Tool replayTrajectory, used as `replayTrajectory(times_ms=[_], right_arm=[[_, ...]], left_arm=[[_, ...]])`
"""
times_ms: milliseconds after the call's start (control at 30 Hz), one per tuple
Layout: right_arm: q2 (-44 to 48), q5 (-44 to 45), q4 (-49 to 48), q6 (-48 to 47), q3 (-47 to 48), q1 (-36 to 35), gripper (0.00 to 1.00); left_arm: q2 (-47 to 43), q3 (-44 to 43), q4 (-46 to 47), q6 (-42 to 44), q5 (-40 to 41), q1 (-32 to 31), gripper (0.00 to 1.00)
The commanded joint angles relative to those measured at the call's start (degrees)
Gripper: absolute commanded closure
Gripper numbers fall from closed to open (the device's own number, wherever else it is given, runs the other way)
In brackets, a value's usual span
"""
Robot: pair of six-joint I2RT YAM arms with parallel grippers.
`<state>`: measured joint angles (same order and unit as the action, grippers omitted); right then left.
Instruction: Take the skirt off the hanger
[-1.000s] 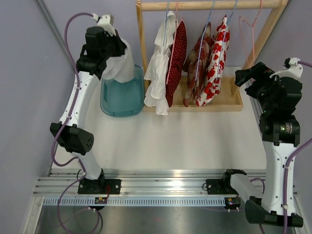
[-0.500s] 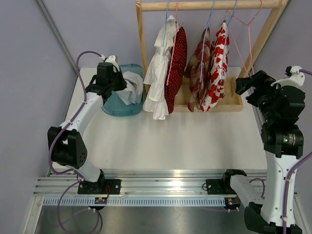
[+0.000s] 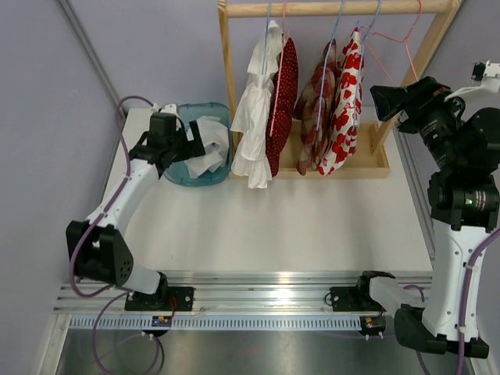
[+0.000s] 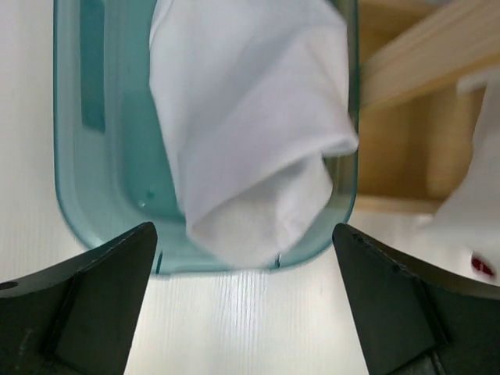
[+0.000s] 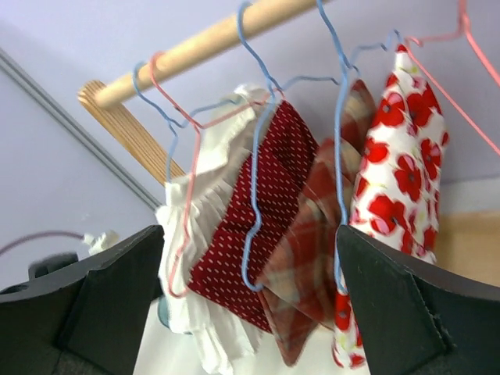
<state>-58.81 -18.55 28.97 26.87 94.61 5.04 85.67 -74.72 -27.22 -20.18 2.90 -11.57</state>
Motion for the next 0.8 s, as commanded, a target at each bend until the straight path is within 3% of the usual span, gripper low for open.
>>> replayTrajectory(times_ms=[0, 167, 367, 433, 467, 500, 633, 733, 767], right_arm=[[-6.3, -5.3, -8.5, 4.1, 3.3, 0.1, 0.01], [-19.7, -4.3, -8.7, 3.6, 9.8, -0.9, 0.09], [-27.8, 3.9, -4.9, -1.7, 14.5, -2.8, 0.09], [-30.0, 4.7, -5.2, -2.0, 15.2, -3.0, 0.15], [-30.7, 4.8, -5.1, -1.9, 15.6, -3.3, 0.23], [-31.9, 4.6, -4.9, -1.8, 16.0, -3.5, 0.43], [-33.5, 4.7, -4.1, -2.1, 18.2, -4.4, 0.67], [-33.5, 5.3, -3.5, -2.2, 18.6, -4.5, 1.0], [-33.4, 5.5, -3.2, -2.1, 18.7, -4.5, 1.0]], left_arm=[[-9.2, 7.5, -0.3, -2.7, -0.8, -0.6, 0.01], [-18.1, 15.3, -2.9, -3.0, -1.8, -3.2, 0.01], [-23.8, 19.4, -3.6, -2.1, -2.5, -4.8, 0.01], [-24.6, 20.8, -3.1, -1.7, -2.0, -4.8, 0.01], [-24.7, 21.1, -2.8, -1.6, -1.9, -4.8, 0.01], [-24.6, 21.1, -2.9, -1.7, -2.1, -4.8, 0.01], [-23.7, 20.7, -2.8, -1.8, -2.5, -4.8, 0.01], [-24.2, 20.7, -2.7, -1.8, -2.5, -4.8, 0.01], [-24.4, 20.7, -2.5, -1.6, -2.5, -4.8, 0.01]])
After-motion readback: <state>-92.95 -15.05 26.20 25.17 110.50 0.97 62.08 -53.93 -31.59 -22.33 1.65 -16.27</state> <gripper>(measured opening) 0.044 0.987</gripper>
